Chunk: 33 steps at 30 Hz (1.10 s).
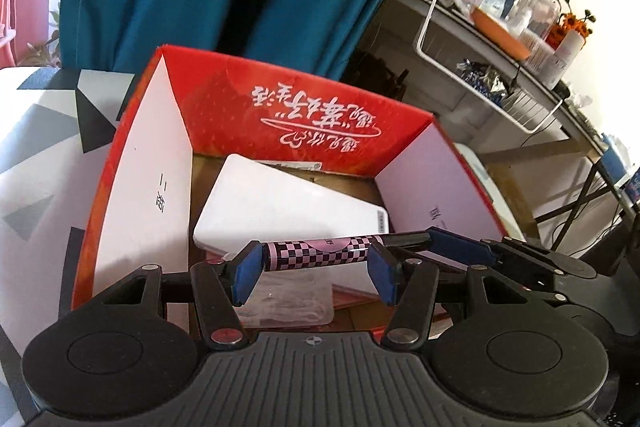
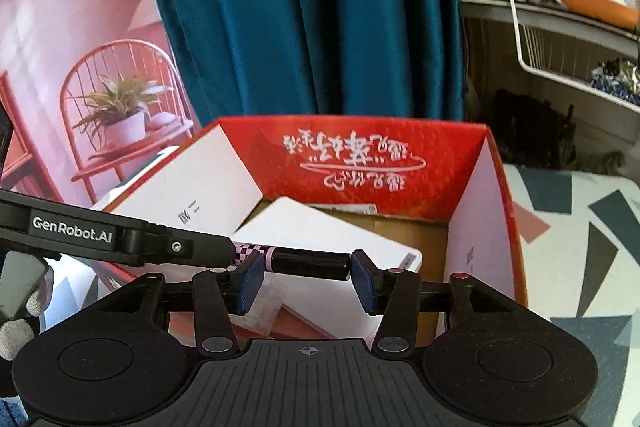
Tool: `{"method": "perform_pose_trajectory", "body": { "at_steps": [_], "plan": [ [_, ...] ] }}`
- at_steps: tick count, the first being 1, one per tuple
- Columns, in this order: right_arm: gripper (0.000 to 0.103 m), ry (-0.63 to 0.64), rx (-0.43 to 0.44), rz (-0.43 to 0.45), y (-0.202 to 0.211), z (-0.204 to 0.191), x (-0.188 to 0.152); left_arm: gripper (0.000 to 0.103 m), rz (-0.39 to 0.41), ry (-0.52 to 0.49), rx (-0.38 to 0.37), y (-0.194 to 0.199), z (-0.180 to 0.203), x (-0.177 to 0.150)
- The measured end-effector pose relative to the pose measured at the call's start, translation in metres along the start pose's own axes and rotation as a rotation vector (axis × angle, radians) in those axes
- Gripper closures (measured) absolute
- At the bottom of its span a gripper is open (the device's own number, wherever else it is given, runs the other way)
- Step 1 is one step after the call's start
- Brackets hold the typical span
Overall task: Organize rigid objects
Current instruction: 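Open the left tool to drop the lipstick onto the white case, then withdraw the left tool toward the remaining items on the table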
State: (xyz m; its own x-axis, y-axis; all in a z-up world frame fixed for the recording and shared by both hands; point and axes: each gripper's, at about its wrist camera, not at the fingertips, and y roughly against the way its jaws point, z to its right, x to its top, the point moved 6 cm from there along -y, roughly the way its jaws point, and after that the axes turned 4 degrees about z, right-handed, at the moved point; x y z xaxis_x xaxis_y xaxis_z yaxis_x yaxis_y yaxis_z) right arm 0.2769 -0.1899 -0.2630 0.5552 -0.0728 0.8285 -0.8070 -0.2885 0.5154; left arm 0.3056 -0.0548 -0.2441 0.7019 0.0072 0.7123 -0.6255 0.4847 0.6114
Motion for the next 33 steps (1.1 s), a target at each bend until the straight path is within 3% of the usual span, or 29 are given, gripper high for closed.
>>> {"method": "perform_pose_trajectory", "body": {
  "at_steps": [6,9,13,19,24,33],
  "plan": [
    [0.057,-0.047,0.003,0.008,-0.001,0.005,-0.004,0.044,0.055,-0.051,0.02,0.0,-0.001,0.003],
    [0.055,-0.004,-0.008,0.034,0.006,0.001,-0.005,0.044,0.076,-0.066,0.036,0.007,-0.001,0.005],
    [0.04,0.02,0.0,0.078,0.024,-0.001,-0.005,0.041,0.112,-0.102,0.049,0.024,0.001,0.007],
    [0.013,0.052,-0.037,0.159,0.056,-0.002,-0.008,0.019,0.176,-0.18,0.067,0.055,0.01,-0.001],
    [0.001,0.046,-0.057,0.212,0.08,-0.003,-0.02,0.004,0.221,-0.199,0.087,0.079,0.015,-0.017],
    [0.0,0.087,-0.058,0.241,0.103,-0.015,-0.061,0.0,0.237,-0.197,0.13,0.096,0.015,-0.064]
  ]
}}
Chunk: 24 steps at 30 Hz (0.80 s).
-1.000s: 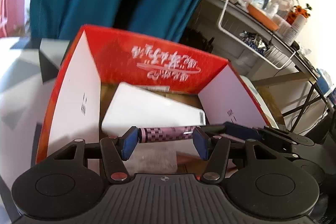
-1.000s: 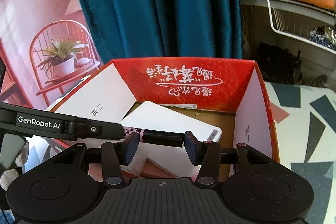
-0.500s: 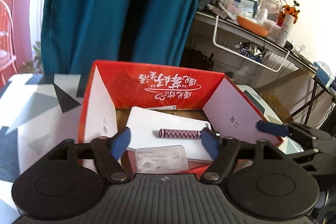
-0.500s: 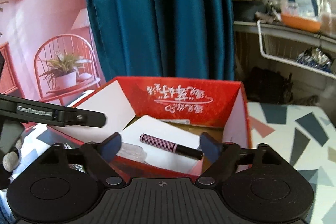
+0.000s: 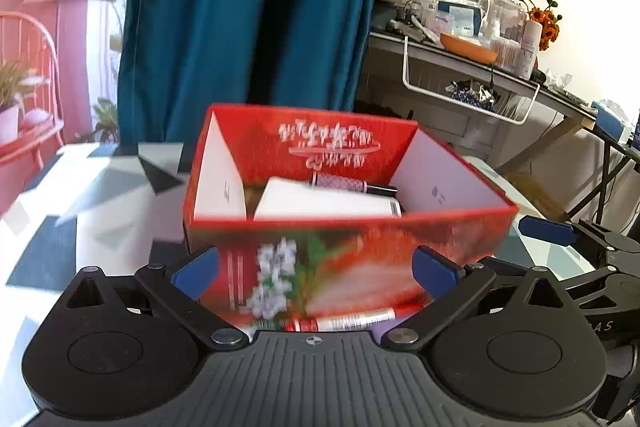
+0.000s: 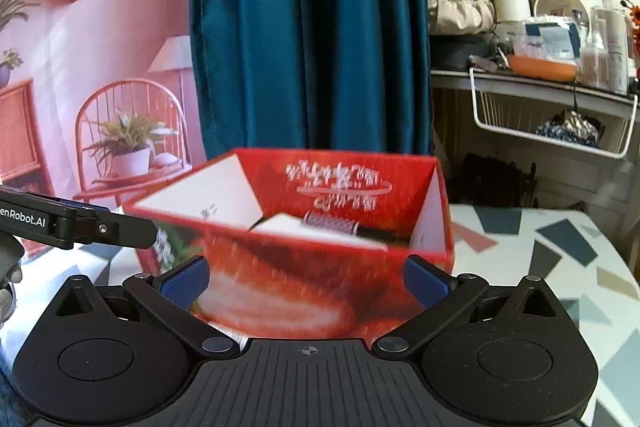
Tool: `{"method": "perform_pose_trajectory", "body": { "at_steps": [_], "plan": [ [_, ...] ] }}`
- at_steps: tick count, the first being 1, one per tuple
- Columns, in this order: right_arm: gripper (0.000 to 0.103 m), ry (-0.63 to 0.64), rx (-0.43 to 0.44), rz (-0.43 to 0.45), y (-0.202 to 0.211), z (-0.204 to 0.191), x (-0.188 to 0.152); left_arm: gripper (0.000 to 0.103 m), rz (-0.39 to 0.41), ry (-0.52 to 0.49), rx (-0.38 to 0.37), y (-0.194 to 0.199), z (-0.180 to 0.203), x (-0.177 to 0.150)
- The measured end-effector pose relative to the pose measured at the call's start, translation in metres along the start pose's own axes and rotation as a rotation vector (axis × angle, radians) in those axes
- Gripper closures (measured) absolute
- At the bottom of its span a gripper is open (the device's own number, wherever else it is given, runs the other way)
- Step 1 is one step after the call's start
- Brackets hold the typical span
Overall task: Organize rigid objects
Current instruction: 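Withdraw the left tool toward the remaining items on the table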
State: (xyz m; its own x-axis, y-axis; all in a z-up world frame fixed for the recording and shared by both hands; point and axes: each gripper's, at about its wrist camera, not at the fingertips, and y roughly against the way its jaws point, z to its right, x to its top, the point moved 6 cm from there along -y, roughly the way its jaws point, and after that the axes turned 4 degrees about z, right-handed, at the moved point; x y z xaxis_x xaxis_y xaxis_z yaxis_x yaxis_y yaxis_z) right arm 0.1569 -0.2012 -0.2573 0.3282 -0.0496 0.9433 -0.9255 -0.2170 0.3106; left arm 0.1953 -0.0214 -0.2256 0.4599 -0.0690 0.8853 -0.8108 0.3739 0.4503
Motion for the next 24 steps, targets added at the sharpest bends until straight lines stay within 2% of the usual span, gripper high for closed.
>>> {"method": "perform_pose_trajectory", "body": {
  "at_steps": [9,15,24],
  "plan": [
    [0.0,0.028,-0.01,-0.093,0.002,-0.007,-0.053,0.0,-0.066,-0.006,0.011,-0.004,0.0,-0.044],
    [0.0,0.055,-0.015,-0.136,-0.004,-0.006,-0.081,0.0,-0.097,0.016,0.018,-0.012,-0.005,-0.059],
    [0.001,0.06,-0.013,-0.18,-0.009,-0.006,-0.097,0.0,-0.132,0.037,0.032,-0.02,-0.009,-0.072]
  ]
}}
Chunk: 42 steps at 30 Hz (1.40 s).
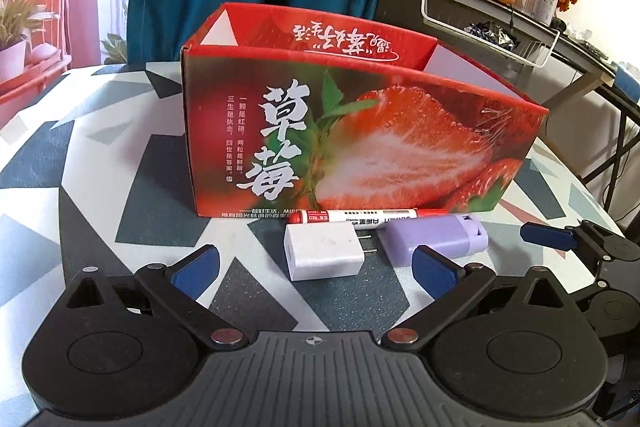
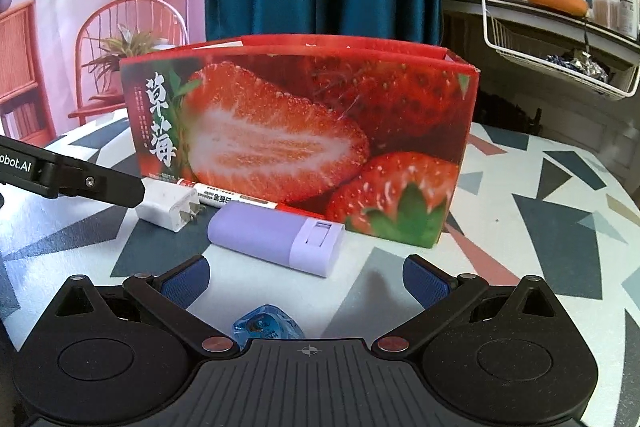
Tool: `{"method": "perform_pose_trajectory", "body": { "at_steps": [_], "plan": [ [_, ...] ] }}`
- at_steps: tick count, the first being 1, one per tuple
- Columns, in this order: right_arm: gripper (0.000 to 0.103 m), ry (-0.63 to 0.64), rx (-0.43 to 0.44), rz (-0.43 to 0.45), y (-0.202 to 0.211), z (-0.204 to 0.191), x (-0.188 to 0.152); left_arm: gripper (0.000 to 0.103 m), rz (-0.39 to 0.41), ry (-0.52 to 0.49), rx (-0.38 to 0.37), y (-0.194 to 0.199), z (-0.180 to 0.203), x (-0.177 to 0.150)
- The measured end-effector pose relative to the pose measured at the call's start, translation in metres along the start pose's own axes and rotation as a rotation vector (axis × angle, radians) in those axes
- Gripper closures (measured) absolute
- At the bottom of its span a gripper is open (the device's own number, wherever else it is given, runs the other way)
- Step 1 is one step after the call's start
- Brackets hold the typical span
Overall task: Organize rigid objects
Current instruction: 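Withdraw the left tool toward the remaining items on the table, then close the left tool on the lavender case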
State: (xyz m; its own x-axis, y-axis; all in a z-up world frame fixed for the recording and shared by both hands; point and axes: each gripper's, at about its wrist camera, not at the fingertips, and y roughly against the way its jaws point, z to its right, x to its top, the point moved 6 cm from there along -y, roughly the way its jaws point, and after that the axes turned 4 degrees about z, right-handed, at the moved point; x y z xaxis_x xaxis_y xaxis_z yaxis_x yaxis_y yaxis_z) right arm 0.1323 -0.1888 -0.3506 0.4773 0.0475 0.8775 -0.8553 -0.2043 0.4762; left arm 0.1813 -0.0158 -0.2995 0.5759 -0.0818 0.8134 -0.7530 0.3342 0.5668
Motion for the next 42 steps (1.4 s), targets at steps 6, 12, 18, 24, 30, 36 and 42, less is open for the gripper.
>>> {"method": "perform_pose_trajectory", "body": {
  "at_steps": [6,12,18,24,30,36,42],
  "plan": [
    [0.001,-0.024,0.013,-0.011,-0.001,0.004,0.008,0.0,0.021,-0.007,0.001,0.004,0.004,0.005],
    [0.005,0.002,0.028,-0.013,-0.009,0.007,0.019,0.002,0.019,0.001,-0.035,-0.001,0.015,0.017],
    [0.018,0.03,0.038,-0.012,-0.019,0.009,0.019,0.014,-0.002,0.0,-0.1,-0.012,0.035,0.024],
    [0.034,0.029,0.062,-0.029,-0.023,0.008,0.013,0.032,-0.052,0.009,-0.156,-0.031,0.051,0.022],
    [0.047,0.019,0.095,-0.038,-0.025,0.007,0.011,0.041,-0.097,0.033,-0.181,-0.049,0.061,0.019],
    [0.053,0.029,0.114,-0.04,-0.025,0.005,0.01,0.045,-0.141,0.049,-0.193,-0.066,0.067,0.015],
    [0.055,0.016,0.126,-0.04,-0.024,0.006,0.009,0.045,-0.179,0.077,-0.18,-0.077,0.068,0.005]
  ]
}}
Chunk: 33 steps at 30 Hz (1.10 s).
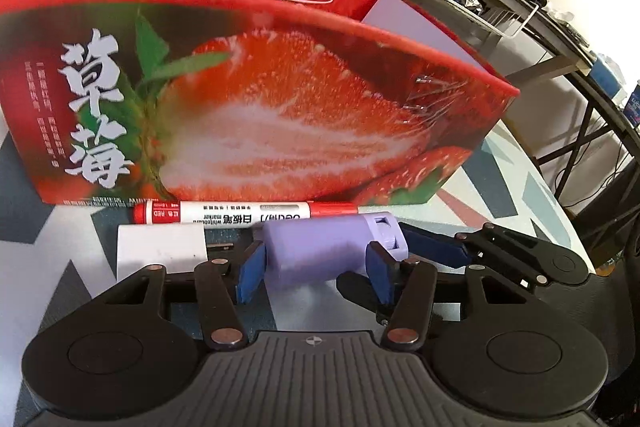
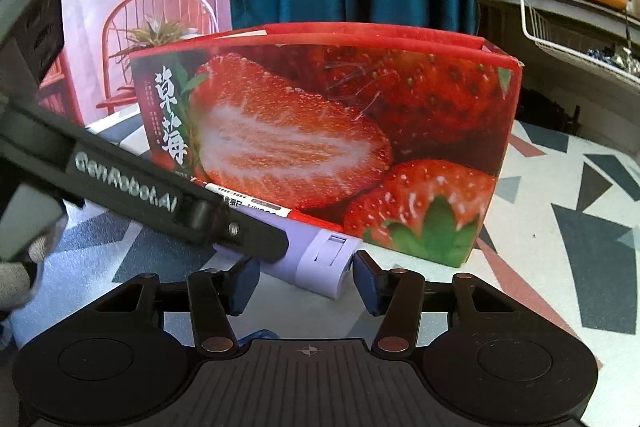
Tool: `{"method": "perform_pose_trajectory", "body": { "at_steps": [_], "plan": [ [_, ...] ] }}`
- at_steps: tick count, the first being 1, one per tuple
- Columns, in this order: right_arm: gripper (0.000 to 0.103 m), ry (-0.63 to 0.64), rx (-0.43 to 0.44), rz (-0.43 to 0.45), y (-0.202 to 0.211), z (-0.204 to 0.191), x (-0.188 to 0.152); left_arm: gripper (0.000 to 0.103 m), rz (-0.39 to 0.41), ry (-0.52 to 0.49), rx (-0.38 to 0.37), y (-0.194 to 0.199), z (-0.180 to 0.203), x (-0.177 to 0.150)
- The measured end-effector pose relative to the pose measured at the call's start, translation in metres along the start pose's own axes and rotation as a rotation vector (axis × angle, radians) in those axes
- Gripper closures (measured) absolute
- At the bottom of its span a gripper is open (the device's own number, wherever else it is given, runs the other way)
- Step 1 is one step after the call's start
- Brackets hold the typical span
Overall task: Organize rigid objects
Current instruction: 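Close the left tool on the lavender case, then lift the lavender case with the left tool into the red box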
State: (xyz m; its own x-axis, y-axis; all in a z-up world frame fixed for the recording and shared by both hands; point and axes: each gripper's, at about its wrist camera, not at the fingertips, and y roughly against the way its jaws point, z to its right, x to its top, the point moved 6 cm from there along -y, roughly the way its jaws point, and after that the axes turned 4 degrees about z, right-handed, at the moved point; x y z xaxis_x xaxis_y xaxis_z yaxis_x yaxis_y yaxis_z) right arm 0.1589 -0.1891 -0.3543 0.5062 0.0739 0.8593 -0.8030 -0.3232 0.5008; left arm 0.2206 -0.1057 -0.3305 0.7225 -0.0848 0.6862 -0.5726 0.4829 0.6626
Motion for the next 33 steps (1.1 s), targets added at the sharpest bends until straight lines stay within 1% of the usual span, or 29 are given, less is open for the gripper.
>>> {"method": "perform_pose_trajectory", "body": {
  "at_steps": [5,10,14,17,19,22,25,33],
  "plan": [
    [0.055,0.018,-0.006,-0.003,-0.001,-0.002,0.0,0.044,0.0,0.003,0.0,-0.005,0.002,-0.001],
    [0.055,0.012,-0.002,-0.002,-0.001,-0.002,0.0,0.044,0.006,0.006,0.002,-0.005,0.002,-0.003],
    [0.055,0.012,-0.001,-0.003,-0.001,-0.001,0.0,0.044,-0.005,0.022,0.013,-0.004,0.0,-0.002],
    [0.057,0.006,0.0,0.003,0.0,-0.001,0.0,0.044,-0.007,0.022,0.019,-0.003,0.001,0.001],
    [0.058,-0.001,0.006,0.015,0.003,0.0,0.001,0.044,-0.004,0.03,0.018,0.001,0.002,0.003],
    [0.06,0.018,-0.005,0.037,0.008,-0.003,0.003,0.044,0.004,0.013,0.013,0.007,0.004,0.006],
    [0.062,0.02,-0.008,0.043,0.01,-0.005,0.005,0.045,0.012,0.02,0.006,0.011,0.002,0.008],
    [0.062,0.035,-0.015,0.064,0.022,-0.012,0.015,0.045,0.053,-0.001,-0.003,0.03,0.005,0.012]
  ]
}}
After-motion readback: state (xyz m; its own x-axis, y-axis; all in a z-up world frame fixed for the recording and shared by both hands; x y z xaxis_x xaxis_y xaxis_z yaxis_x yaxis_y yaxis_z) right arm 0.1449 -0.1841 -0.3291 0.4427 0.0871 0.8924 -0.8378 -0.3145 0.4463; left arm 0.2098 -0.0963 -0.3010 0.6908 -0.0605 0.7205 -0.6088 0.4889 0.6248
